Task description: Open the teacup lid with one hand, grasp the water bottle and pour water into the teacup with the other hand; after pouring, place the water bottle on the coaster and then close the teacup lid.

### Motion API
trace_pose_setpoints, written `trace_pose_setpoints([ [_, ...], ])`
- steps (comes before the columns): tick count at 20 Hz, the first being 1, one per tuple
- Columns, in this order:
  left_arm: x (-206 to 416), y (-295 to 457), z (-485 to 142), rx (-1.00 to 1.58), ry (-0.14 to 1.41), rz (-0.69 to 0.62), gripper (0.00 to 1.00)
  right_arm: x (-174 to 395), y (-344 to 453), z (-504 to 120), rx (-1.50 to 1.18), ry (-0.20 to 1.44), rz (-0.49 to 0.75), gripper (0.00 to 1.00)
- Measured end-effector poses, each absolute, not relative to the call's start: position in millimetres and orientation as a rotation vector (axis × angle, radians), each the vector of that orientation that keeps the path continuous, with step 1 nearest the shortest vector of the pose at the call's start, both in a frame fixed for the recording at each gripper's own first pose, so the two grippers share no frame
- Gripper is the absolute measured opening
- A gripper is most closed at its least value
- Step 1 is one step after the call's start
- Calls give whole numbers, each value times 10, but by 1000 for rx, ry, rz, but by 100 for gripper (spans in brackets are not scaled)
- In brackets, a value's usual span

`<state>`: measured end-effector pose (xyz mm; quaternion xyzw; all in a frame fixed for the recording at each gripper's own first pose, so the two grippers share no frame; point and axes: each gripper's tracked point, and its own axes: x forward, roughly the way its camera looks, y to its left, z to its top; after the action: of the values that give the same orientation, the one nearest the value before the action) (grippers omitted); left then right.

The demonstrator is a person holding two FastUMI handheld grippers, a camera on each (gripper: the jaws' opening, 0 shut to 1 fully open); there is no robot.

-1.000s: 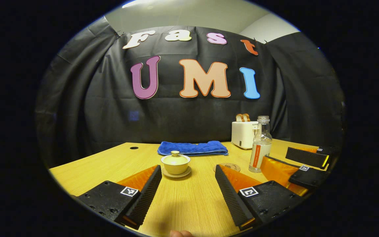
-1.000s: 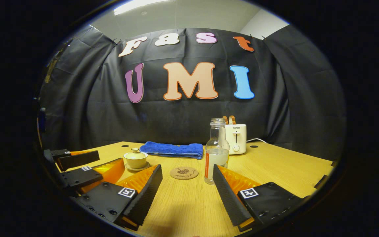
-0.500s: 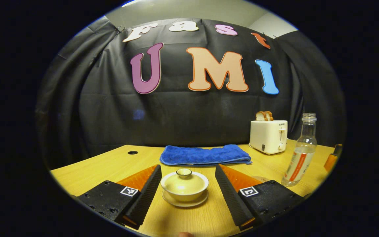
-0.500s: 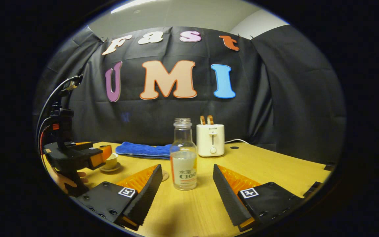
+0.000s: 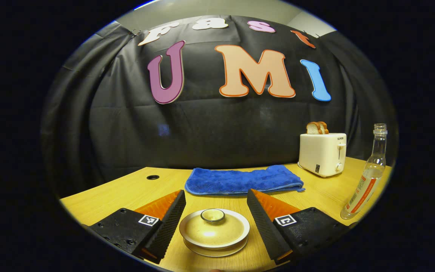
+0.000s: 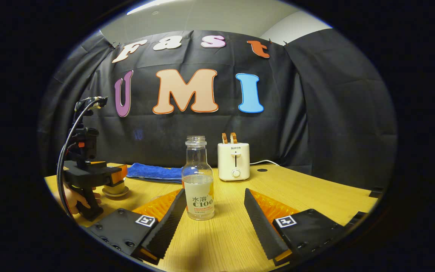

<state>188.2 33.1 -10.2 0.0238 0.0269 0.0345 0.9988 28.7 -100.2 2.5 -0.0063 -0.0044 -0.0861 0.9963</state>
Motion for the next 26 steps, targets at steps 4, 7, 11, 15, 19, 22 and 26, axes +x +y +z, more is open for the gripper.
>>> trace_pose_setpoints([
  [4,1899,376,-138,35,85,75,93,333,-1111,21,-13,-6,-173,98],
  [7,1905,353,-188,50,110,69,86,374,-1338,35,-13,-9,-216,95],
  [11,1907,426,-238,18,144,92,56,367,-1526,43,-15,-11,-256,98],
  [15,1895,449,-272,29,165,94,36,371,-1546,42,-16,-12,-260,98],
  [19,1881,445,-267,21,163,86,28,378,-1552,40,-17,-12,-260,98],
  [22,1852,468,-239,-1,148,89,27,378,-1553,36,-17,-13,-260,98],
  [26,1803,468,-184,2,105,103,28,366,-1545,37,-17,-13,-257,98],
])
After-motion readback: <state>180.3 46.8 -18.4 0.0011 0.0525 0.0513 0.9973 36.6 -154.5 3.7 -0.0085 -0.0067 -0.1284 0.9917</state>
